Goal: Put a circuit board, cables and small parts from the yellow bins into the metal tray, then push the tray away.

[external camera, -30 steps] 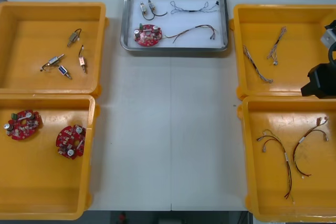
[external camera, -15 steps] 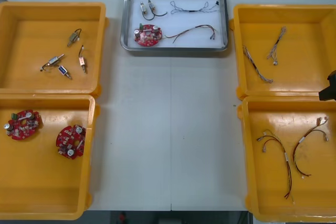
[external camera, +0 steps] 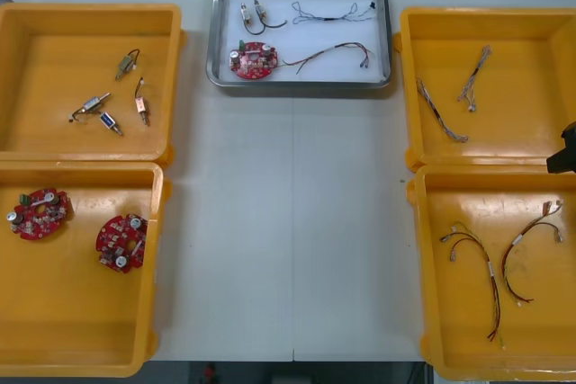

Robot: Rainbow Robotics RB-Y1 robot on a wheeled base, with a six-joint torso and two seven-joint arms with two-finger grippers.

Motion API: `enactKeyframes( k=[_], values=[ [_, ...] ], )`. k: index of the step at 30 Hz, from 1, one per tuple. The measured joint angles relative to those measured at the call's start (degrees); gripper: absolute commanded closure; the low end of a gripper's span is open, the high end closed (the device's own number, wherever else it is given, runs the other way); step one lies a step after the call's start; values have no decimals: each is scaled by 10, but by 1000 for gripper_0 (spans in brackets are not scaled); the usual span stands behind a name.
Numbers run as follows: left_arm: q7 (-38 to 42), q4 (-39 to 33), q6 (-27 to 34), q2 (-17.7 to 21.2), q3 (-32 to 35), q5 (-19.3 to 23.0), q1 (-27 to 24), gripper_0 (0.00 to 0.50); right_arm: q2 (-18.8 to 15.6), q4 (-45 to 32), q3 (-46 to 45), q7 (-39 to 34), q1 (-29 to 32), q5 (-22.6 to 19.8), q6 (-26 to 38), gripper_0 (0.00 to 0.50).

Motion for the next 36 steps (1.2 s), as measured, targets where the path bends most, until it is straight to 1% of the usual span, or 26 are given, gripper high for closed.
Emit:
enactKeyframes(
  k=[36],
  values=[
    [0, 0, 0, 0, 0, 0, 0, 0, 0, 0, 0, 0, 1, 0, 0, 0]
  ],
)
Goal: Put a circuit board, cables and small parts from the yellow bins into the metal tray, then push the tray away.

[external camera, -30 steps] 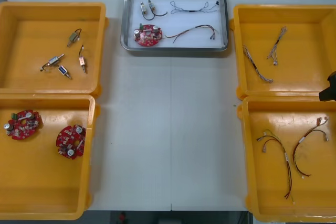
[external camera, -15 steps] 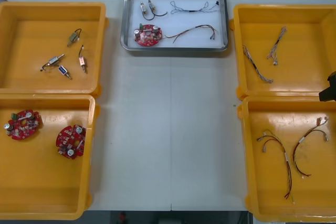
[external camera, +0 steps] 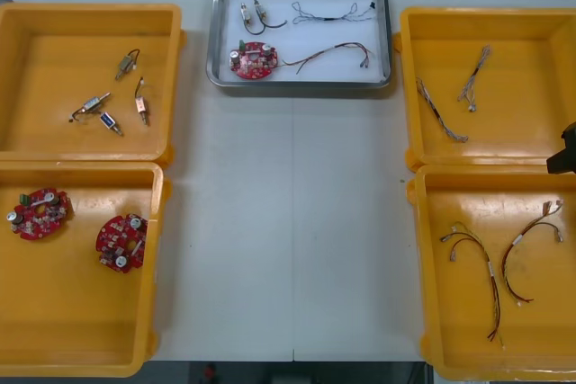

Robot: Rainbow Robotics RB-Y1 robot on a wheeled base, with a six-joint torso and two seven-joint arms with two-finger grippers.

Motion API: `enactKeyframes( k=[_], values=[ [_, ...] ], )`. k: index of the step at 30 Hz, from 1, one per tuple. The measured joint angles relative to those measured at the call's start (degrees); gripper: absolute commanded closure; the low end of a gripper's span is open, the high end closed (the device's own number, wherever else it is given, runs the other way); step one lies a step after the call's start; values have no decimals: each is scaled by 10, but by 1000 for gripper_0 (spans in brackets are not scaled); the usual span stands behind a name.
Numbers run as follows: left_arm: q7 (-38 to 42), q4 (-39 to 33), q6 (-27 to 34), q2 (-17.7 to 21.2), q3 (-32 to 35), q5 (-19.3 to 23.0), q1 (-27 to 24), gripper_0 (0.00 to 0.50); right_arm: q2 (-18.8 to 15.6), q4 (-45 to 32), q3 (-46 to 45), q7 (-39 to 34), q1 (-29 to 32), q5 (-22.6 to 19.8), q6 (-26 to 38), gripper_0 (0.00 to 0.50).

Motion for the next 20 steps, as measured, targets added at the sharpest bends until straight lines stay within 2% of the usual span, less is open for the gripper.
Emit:
enactKeyframes(
  k=[20],
  values=[
    [0, 0, 0, 0, 0, 0, 0, 0, 0, 0, 0, 0, 0, 0, 0, 0]
  ],
)
